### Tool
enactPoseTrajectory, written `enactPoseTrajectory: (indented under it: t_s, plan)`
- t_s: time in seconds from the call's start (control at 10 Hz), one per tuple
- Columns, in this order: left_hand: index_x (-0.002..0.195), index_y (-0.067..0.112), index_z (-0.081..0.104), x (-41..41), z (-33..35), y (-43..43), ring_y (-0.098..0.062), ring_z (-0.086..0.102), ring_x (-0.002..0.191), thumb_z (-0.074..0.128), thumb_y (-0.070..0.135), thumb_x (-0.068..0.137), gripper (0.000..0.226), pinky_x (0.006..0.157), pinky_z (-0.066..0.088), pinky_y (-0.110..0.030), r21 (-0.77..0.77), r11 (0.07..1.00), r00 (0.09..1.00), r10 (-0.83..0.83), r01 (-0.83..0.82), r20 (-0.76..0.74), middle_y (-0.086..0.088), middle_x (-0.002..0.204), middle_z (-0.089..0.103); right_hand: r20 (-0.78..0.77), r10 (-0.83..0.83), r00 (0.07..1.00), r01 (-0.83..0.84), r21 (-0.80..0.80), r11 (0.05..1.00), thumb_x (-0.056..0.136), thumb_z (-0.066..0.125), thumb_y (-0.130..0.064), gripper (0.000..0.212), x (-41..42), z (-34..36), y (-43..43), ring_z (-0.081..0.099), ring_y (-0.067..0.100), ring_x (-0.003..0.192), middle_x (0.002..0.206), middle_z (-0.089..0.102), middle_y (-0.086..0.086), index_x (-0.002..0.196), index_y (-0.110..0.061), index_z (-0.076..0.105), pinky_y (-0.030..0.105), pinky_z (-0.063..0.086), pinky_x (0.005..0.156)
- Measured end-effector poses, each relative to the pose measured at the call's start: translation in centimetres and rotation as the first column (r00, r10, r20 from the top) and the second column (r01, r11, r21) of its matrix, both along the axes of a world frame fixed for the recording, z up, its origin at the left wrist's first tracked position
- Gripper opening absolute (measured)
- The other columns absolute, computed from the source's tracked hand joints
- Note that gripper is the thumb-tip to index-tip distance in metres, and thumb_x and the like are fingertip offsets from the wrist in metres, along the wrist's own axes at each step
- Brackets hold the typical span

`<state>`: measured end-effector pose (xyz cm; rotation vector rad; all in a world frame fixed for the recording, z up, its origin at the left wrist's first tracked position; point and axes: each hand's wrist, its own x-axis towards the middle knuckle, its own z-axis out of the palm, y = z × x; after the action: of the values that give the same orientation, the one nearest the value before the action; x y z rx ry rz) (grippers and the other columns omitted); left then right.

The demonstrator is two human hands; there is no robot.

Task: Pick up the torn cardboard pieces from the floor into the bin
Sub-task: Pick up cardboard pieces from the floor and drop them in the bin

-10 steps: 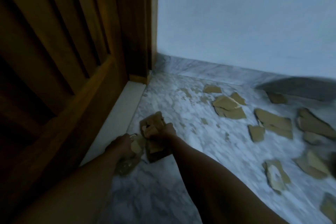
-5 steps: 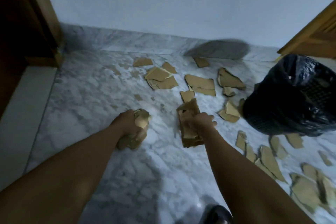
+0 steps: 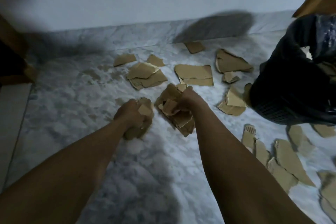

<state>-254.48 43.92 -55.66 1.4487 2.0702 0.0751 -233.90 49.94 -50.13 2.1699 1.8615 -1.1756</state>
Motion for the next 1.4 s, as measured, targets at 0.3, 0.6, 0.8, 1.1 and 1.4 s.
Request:
enactPoseTrajectory:
  t_s: [0.3,0.6,0.8,1.1,1.4]
  plan:
    - [0.144,0.011,0.039,5.2,0.7,8.3,-0.03,0.049,0.126,0.086,0.038,0.071,0.091,0.086,0.038,-0.029,-0.094,0.981,0.986,-0.168,0.168,-0.002,-0.011,0.143,0.048,0.062,-0.138,0.988,0.144,-0.108,0.984,0.092,0.065,-0.028,0.05,4.6,-5.1,0.3,0.049,0.03,0.12,0.136,0.041,0.006,0.138,-0.02,0.046,0.044,0.037,0.095]
    - [0.13,0.008,0.046,5.3,1.4,9.1,-0.026,0.052,0.114,0.088,0.042,0.066,0.084,0.082,0.042,-0.029,-0.18,0.975,0.989,-0.142,0.133,-0.035,-0.007,0.126,0.051,0.009,0.088,0.996,-0.087,-0.111,0.99,0.087,0.069,-0.026,0.03,5.5,-4.5,4.0,0.062,0.027,0.109,0.121,0.064,0.006,0.114,-0.016,0.059,0.043,0.052,0.095]
    - [0.139,0.007,0.041,4.8,1.1,8.8,-0.029,0.051,0.12,0.084,0.039,0.073,0.085,0.084,0.045,-0.031,-0.201,0.968,0.988,-0.154,0.153,0.013,-0.011,0.138,0.049,0.038,0.204,0.978,-0.183,-0.301,0.936,0.084,0.078,-0.027,0.059,4.9,-3.9,6.3,0.058,0.031,0.121,0.127,0.06,0.012,0.134,-0.005,0.055,0.044,0.048,0.103]
    - [0.095,-0.035,0.049,9.6,13.0,16.7,-0.041,0.057,0.111,0.037,0.087,0.074,0.125,0.092,0.045,-0.038,-0.19,0.741,0.764,-0.614,0.644,0.197,-0.024,0.097,0.056,0.107,0.09,0.99,-0.104,0.135,0.985,0.077,0.073,-0.034,0.046,7.2,5.7,7.2,0.062,0.03,0.096,0.108,0.062,0.009,0.115,-0.012,0.059,0.037,0.053,0.077]
    - [0.132,0.003,0.056,23.7,31.5,22.3,-0.034,0.058,0.119,0.047,0.02,0.1,0.037,0.094,0.049,-0.038,0.371,0.811,0.762,-0.567,0.452,0.313,-0.022,0.13,0.058,0.117,-0.288,0.95,0.184,0.536,0.824,0.086,0.06,-0.049,0.053,17.4,29.4,9.4,0.064,0.03,0.102,0.108,0.065,0.01,0.122,-0.012,0.058,0.04,0.055,0.084]
